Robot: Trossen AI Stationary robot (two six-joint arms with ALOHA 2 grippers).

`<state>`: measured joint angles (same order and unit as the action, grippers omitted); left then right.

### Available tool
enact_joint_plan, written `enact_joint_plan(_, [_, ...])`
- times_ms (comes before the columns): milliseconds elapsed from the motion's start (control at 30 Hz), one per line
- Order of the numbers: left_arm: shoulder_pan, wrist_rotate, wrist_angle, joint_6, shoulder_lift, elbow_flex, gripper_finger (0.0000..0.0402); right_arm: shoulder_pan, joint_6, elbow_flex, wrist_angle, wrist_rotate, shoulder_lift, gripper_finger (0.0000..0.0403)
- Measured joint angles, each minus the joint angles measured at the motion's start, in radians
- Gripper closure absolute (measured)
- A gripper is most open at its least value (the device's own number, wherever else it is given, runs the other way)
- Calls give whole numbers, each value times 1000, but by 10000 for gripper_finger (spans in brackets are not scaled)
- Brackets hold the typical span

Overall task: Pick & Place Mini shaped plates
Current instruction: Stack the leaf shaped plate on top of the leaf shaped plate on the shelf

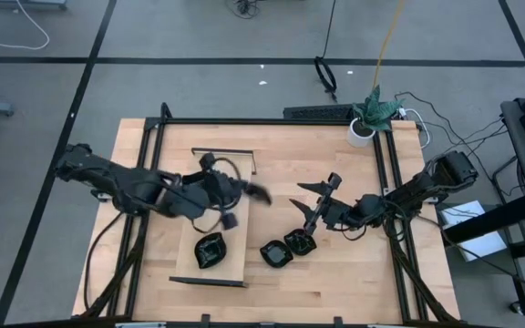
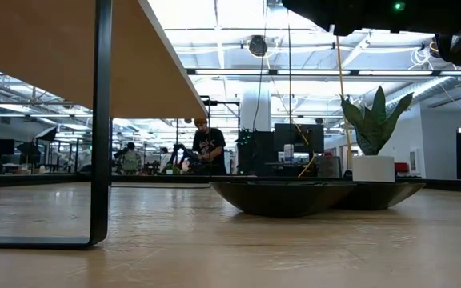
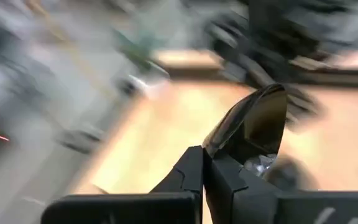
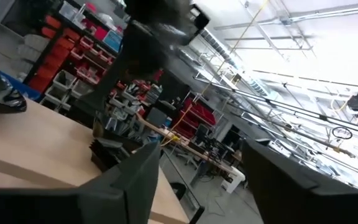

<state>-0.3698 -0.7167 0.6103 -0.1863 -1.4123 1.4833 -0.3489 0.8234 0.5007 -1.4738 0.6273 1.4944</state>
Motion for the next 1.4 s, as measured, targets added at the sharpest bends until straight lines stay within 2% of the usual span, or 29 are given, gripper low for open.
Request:
enact_joint_plan(100, [0, 315, 266, -166, -11, 118, 398, 0, 0, 0, -2, 0, 0, 180])
enact_joint_plan(167, [-8, 511, 383, -242, -11, 146, 399, 0, -3, 0, -1, 1, 0, 180])
enact_joint_plan(200, [-16, 582, 419, -269, -10, 147, 399, 0, -6, 0, -1, 1, 0, 181])
enact_joint_plan(267, [-51, 644, 529, -304, -14, 146, 398, 0, -16, 0, -3, 0, 0, 185])
enact_joint_plan(367, [-107, 663, 652, -379, -19, 144, 398, 0, -27, 0, -3, 0, 0, 189])
enact_joint_plan(600, [-172, 612, 623, -419, -26, 115, 399, 0, -31, 0, -2, 0, 0, 192])
enact_joint_plan(933, [-151, 610, 602, -369, -28, 4, 397, 0, -31, 0, -2, 0, 0, 192])
enact_joint_plan(1100, [-132, 612, 598, -365, -28, -8, 399, 0, -31, 0, -1, 0, 0, 192])
enact_joint_plan(1400, [-132, 612, 559, -374, -28, -8, 351, 0, -31, 0, 2, 0, 0, 192])
